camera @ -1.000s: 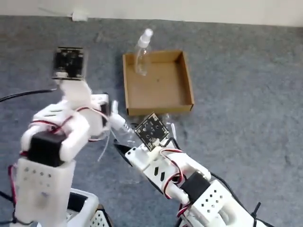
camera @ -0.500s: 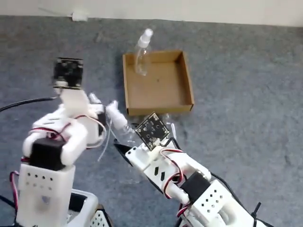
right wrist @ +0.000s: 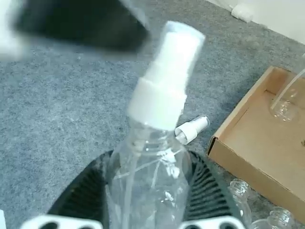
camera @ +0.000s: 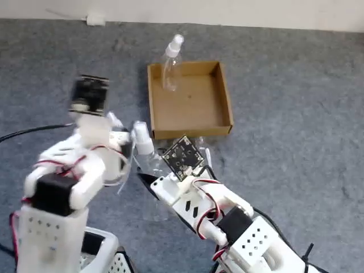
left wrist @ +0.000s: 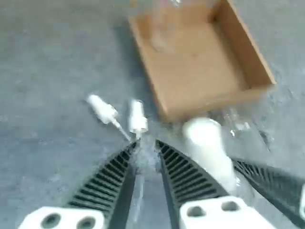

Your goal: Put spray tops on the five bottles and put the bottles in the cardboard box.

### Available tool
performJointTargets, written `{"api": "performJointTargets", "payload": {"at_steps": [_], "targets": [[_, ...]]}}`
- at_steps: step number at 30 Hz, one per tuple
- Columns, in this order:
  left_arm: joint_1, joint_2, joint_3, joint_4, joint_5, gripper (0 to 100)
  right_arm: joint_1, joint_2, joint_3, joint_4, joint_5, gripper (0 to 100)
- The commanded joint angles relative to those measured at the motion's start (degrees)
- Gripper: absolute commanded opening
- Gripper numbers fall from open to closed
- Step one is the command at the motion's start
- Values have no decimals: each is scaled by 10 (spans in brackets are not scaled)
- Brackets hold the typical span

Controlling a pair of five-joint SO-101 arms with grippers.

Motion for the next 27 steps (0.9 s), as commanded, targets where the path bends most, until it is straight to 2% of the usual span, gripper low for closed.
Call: {"api": "performJointTargets", "payload": {"at_steps": [1,4,9,18,27], "targets": [[-40,-22,-29,-79,-2,11,4,-14,-7,-15,-2,4],[0,-5,-19,-118,-1,11,4,-14,-7,-15,-2,4],[57,15,-16,-117,1,10,6,-14,-7,-15,-2,4],[63,-29,17,-14,-12,9,6,-14,-7,-15,-1,4],[56,-95,18,-8,-27,11,7,-14,-7,-15,-1,4]]}}
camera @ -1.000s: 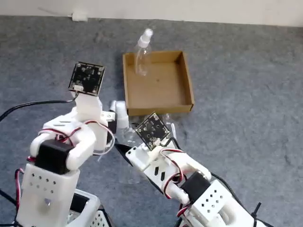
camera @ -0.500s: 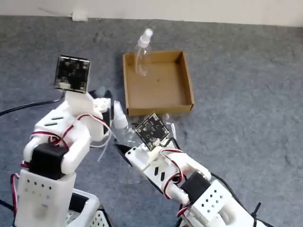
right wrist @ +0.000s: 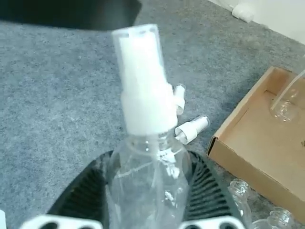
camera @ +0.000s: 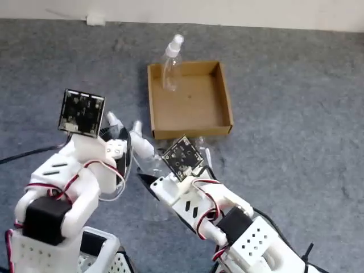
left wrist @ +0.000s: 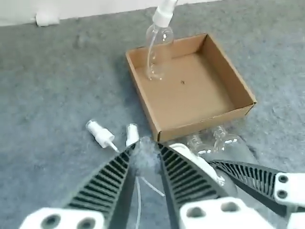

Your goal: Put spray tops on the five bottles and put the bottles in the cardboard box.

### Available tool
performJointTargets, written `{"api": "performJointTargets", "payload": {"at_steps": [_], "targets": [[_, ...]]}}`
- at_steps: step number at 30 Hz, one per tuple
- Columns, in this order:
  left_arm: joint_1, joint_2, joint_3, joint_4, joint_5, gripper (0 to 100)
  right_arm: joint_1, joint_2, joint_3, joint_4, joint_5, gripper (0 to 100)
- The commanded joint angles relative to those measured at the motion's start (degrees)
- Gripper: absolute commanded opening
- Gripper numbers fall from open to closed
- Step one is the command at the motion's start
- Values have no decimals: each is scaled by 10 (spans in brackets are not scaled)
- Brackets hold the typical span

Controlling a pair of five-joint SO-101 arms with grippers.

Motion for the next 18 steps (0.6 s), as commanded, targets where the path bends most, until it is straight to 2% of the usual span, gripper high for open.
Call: {"api": "performJointTargets", "payload": {"at_steps": [1,6,8,12,18], "targets": [[-11,-15,-6,2,-6,11,8,-14,-7,-15,-3,4],[-137,-48,4,-2,-53,63,75,-13,-12,-15,-4,4],[-150,-68,33,-11,-56,116,103,-12,-24,-15,-5,3],[-138,-109,121,-37,-55,152,110,-9,-81,-15,-5,3],[-32,-164,267,-92,-55,152,110,148,-240,-13,-7,3]]}}
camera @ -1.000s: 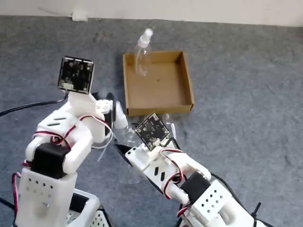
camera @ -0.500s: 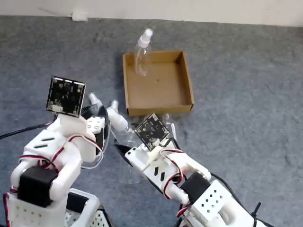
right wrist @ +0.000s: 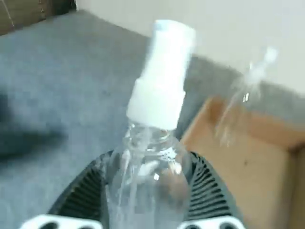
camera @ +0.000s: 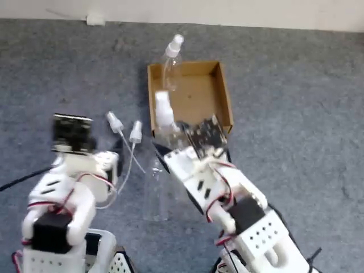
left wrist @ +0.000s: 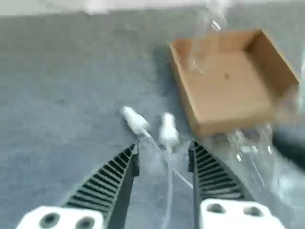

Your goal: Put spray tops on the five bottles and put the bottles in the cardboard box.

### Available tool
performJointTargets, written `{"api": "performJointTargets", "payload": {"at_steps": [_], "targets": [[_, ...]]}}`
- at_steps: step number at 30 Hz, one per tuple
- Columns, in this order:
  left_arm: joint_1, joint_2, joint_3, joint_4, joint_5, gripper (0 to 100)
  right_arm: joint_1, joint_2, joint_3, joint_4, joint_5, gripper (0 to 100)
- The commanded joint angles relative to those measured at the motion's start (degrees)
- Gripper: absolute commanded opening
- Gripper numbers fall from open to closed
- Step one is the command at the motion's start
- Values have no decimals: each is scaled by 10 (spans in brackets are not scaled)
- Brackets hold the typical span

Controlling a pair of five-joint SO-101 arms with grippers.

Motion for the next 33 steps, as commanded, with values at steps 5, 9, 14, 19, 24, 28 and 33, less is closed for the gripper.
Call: {"api": "performJointTargets", "payload": {"at_steps": [5,9,14,19,24,28,33], "targets": [[90,-91,97,-47,-2,236,4,246,-220,-12,-59,3],[87,-106,100,-48,-2,260,-5,312,-269,-11,-67,3],[85,-106,180,-170,-5,259,-57,311,-303,99,-67,3],[48,-106,196,-194,-23,259,-66,265,-370,197,-65,3],[42,-106,201,-192,-25,259,-65,212,-376,242,-57,3],[45,-107,201,-192,-25,259,-32,204,-376,243,-18,3],[42,-111,225,-195,-25,258,107,250,-380,167,38,3]]}}
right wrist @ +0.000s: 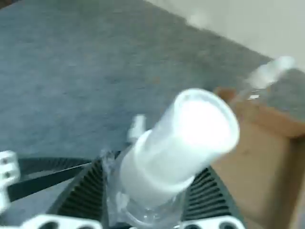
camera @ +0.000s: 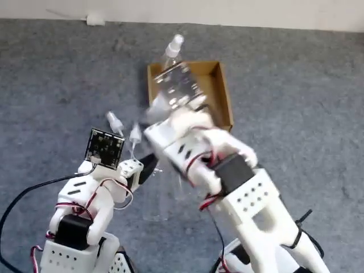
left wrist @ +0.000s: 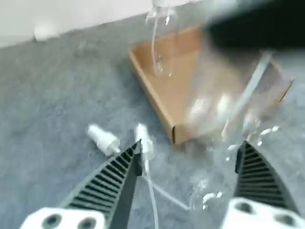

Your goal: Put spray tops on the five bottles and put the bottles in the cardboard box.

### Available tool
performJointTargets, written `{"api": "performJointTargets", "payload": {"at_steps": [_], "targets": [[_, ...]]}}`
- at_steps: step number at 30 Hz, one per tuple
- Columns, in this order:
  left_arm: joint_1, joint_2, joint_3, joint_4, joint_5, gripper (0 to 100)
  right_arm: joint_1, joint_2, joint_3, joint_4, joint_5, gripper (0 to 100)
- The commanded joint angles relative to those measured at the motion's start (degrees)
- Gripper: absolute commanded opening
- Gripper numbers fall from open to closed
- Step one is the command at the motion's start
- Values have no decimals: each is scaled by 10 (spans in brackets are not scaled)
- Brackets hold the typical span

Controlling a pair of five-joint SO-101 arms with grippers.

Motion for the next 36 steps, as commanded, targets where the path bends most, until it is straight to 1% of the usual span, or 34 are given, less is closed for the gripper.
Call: {"api": "performJointTargets", "payload": {"at_steps": [1,3,6,10,14,18,21,26,36], "targets": [[-12,-2,16,-15,-3,258,109,41,-45,-62,41,3],[-12,-2,20,-15,-4,258,151,90,-65,-99,54,3],[-12,-2,29,-16,-2,258,189,184,-113,-131,57,3],[-13,-2,34,-16,-1,258,211,321,-204,-163,55,3],[-30,-2,35,-17,-1,193,216,442,-309,-167,55,3],[-41,-2,50,-47,-3,128,218,539,-398,-167,54,3],[-39,-2,61,-67,-4,123,218,591,-441,-167,54,3],[-38,-2,61,-67,-4,123,218,650,-486,-167,54,3],[-37,-2,61,-66,-4,123,218,704,-513,-167,54,3]]}}
